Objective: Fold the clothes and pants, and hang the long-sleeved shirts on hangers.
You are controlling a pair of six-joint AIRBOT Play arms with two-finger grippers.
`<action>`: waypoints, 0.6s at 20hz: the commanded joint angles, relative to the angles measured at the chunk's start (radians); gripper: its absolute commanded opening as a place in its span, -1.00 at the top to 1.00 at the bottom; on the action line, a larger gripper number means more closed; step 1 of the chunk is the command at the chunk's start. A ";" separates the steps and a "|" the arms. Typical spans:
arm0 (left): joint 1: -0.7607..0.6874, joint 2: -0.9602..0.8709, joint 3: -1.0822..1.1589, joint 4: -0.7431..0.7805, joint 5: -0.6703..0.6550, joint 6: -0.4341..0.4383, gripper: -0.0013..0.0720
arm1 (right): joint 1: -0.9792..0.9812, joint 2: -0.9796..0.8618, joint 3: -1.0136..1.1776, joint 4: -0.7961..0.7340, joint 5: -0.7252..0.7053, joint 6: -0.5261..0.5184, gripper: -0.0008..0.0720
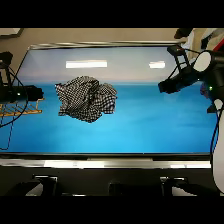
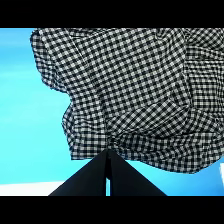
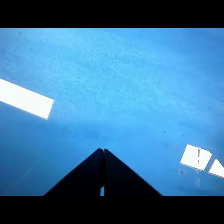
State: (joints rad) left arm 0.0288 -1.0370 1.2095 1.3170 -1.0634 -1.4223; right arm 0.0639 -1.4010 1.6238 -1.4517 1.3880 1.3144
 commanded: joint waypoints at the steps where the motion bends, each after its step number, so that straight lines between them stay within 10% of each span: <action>1: 0.001 0.000 0.000 0.000 0.000 0.000 0.90 | 0.001 0.000 0.000 0.000 0.000 0.002 0.90; 10: 0.001 0.000 0.000 0.000 0.000 0.000 0.90 | 0.001 0.000 0.000 0.000 0.000 0.002 0.90; 11: 0.001 -0.002 0.000 0.001 0.001 0.001 0.82 | 0.001 0.000 0.000 0.000 0.000 0.002 0.90; 12: 0.001 -0.005 0.000 0.001 0.008 0.001 0.27 | 0.001 0.000 0.000 0.000 0.000 0.002 0.90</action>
State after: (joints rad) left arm 0.0288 -1.0382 1.2095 1.3170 -1.0630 -1.4220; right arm 0.0639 -1.4010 1.6238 -1.4517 1.3884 1.3178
